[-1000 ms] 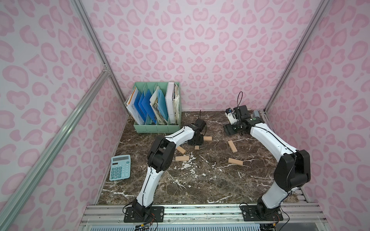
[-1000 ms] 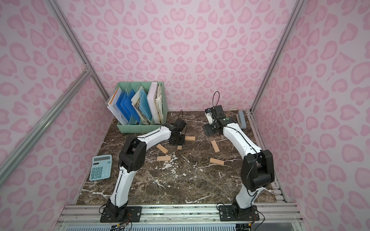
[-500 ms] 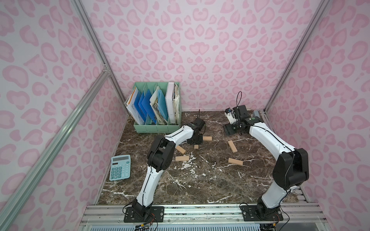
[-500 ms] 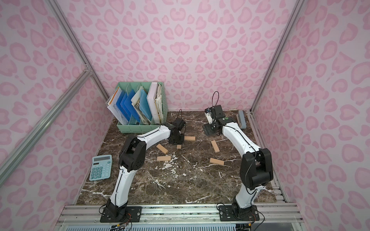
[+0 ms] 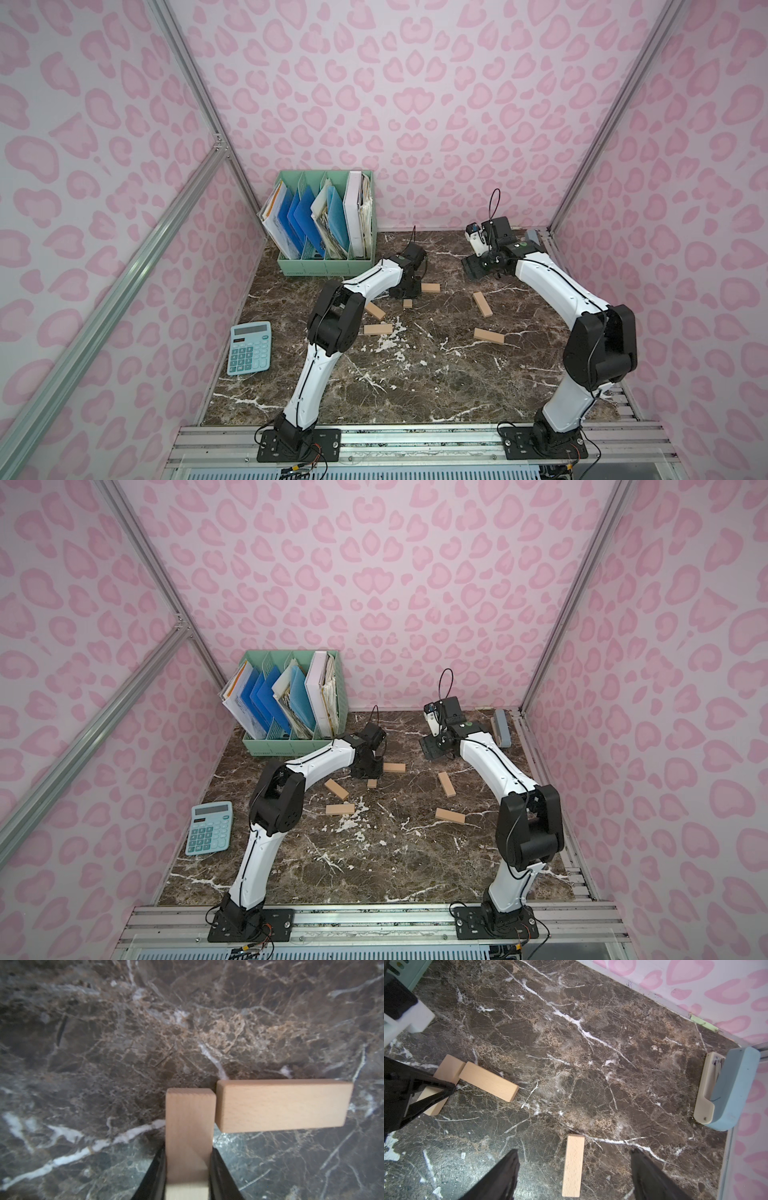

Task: Assemble the number 6 with building blocks
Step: Assemble the building block at the center of the board.

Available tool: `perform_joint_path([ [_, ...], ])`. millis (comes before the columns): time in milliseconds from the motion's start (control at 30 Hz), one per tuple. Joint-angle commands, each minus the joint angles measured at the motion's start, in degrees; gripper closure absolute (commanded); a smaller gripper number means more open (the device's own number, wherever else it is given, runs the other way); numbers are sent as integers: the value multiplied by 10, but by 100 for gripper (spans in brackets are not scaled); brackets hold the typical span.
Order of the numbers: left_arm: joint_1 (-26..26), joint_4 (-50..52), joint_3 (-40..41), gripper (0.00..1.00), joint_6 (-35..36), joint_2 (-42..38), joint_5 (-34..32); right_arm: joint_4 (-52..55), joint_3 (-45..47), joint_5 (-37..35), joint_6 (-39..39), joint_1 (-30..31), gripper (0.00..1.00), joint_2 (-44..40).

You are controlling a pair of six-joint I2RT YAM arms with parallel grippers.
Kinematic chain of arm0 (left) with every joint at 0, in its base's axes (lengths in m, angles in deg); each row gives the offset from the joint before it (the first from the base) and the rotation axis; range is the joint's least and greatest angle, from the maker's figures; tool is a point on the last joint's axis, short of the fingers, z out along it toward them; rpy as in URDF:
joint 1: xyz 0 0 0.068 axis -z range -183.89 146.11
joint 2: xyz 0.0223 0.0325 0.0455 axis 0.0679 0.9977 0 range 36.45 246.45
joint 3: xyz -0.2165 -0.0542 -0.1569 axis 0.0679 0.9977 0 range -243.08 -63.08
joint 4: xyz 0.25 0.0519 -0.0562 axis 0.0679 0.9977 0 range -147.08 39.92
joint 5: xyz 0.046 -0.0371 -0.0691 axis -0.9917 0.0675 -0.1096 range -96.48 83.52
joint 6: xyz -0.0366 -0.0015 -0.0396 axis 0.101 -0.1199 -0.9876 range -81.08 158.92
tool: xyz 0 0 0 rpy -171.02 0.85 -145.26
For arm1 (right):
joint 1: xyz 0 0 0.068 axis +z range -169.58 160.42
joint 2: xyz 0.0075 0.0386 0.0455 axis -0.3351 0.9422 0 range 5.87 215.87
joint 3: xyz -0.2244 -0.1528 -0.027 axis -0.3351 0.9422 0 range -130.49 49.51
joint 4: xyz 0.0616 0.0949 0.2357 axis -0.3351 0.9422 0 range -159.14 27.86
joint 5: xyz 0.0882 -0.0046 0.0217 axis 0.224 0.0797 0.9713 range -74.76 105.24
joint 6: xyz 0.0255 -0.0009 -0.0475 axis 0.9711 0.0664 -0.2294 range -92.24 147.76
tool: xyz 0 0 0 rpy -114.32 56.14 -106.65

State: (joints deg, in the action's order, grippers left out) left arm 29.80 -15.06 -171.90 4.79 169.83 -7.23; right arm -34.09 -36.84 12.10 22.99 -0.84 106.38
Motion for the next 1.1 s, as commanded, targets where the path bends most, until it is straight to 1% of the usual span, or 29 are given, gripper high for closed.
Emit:
perform_joint_path([
  [0,0,19,-4,78,8,7,7,0,-8,0,-5,0,14,3],
  [400,-1,20,-9,73,12,12,11,1,-14,-1,-5,0,14,7],
  [733,0,22,-5,70,16,9,15,1,-13,1,-7,0,15,7],
  [800,0,23,-4,67,16,9,16,0,-12,0,-7,1,15,6],
  [833,0,23,-4,64,16,9,17,-1,-11,-1,-7,0,14,5],
  [900,0,24,-4,59,16,9,19,-1,-9,-3,-6,0,8,4],
  [967,0,24,-4,52,16,8,22,-1,-9,-5,-6,0,4,4],
  [1067,0,25,0,49,14,5,21,-2,-8,-5,-6,0,3,4],
])
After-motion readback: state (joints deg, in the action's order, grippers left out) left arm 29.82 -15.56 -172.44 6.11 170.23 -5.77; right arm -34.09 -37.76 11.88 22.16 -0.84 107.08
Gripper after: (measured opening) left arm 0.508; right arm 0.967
